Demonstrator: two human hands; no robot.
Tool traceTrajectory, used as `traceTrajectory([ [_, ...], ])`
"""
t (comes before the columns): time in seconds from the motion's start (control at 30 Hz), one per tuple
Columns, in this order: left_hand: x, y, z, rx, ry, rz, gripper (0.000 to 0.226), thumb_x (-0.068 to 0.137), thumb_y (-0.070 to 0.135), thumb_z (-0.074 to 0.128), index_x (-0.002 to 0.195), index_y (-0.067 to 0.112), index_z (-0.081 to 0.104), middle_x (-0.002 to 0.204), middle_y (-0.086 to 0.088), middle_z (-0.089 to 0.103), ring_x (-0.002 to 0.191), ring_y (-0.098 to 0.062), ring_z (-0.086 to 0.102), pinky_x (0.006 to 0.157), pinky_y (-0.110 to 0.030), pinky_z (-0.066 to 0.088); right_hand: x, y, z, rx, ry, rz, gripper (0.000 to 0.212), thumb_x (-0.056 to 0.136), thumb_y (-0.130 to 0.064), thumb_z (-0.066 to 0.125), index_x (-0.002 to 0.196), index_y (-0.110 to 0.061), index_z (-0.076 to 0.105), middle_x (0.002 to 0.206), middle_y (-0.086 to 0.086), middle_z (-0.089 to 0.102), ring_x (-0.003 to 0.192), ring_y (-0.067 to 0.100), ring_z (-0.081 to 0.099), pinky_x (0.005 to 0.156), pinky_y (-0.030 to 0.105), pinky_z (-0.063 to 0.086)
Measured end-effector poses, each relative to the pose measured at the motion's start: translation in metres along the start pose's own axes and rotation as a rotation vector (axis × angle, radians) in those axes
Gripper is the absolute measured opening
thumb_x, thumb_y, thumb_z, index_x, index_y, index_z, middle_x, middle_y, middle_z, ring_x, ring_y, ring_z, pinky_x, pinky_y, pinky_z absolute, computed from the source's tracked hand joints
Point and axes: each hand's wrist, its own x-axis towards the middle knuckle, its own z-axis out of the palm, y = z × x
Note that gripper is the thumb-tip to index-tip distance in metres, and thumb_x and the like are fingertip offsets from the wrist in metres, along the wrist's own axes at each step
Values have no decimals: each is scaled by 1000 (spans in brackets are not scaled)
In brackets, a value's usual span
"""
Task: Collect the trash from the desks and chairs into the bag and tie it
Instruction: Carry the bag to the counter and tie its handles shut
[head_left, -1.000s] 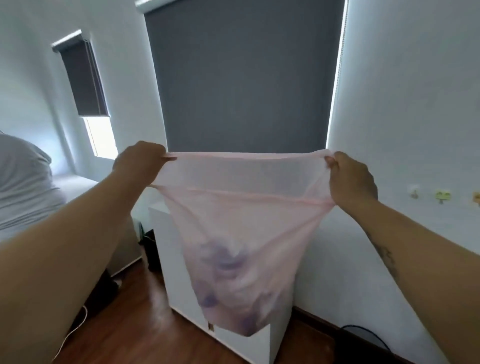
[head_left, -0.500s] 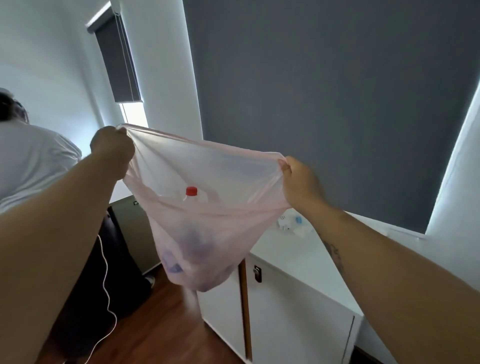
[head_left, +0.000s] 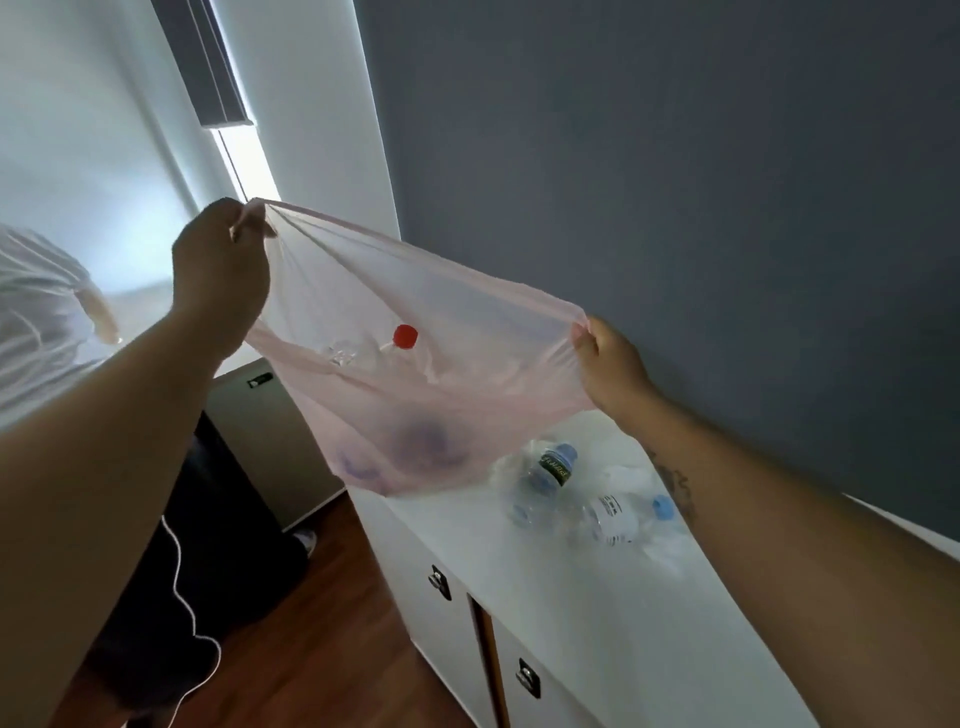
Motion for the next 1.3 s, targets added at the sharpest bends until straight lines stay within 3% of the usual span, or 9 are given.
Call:
traceTrajectory([
  [0.13,-3,-8,38,-97,-82,-24,37,101,43,38,95,21,67,97,1,60,94,-20,54,80,-26,37,-13,56,-8,-93,-270,197,86,66,-85,52,134,-34,43,131,-1,55,119,23,52,99,46,46],
  [0.27,-13,0,68,-142,-169,-9,44,101,44,35,99,17,69,106,-12,66,100,-32,59,87,-35,45,-52,106,-25,-517,-541,284,124,38,-94,59,146,-50,14,149,-4,33,137,26,29,107,48,34],
  [0.4,-20,4,93,-184,-259,31,43,104,39,35,107,11,67,100,-1,61,93,-20,54,86,-27,39,-81,136,-24,-850,-673,246,113,51,-72,76,145,-47,17,140,-6,38,129,25,32,101,41,34],
  [0.5,-22,4,108,-150,-322,86,40,104,34,34,108,11,66,102,0,60,94,-18,51,84,-26,35,-92,150,-17,-865,-563,219,81,72,-44,74,138,-42,29,132,-2,45,118,26,43,93,39,38],
  [0.8,-19,-3,126,-155,-409,128,35,100,32,39,108,14,68,109,-9,68,101,-31,58,84,-33,40,-77,115,-74,-271,-2,240,57,74,-18,81,116,-22,43,112,8,55,84,17,58,68,27,50],
  [0.93,-26,-3,128,-163,-482,90,35,99,32,39,103,14,68,102,-8,67,89,-26,54,77,-31,38,-78,52,-36,-158,50,85,56,73,-32,80,115,-30,43,110,-6,57,90,9,62,76,31,54],
  [1.07,-32,-7,126,-158,-518,57,35,98,33,38,104,15,68,103,-7,67,93,-29,57,79,-32,41,-72,13,27,-421,-71,97,66,71,-55,72,123,-33,38,98,-10,52,82,17,60,75,35,51],
  [1.2,-39,-12,123,-169,-535,78,34,100,30,38,106,15,69,99,-4,67,91,-27,57,78,-31,41,-51,10,71,-522,-151,202,60,78,-58,64,119,-20,43,109,2,61,88,24,60,68,35,50],
  [1.3,-42,-15,124,-156,-510,73,31,100,30,39,101,16,67,92,-1,63,87,-25,54,75,-29,36,-40,22,80,-370,-199,298,75,82,-54,65,139,-15,37,131,9,56,111,28,57,86,37,50],
])
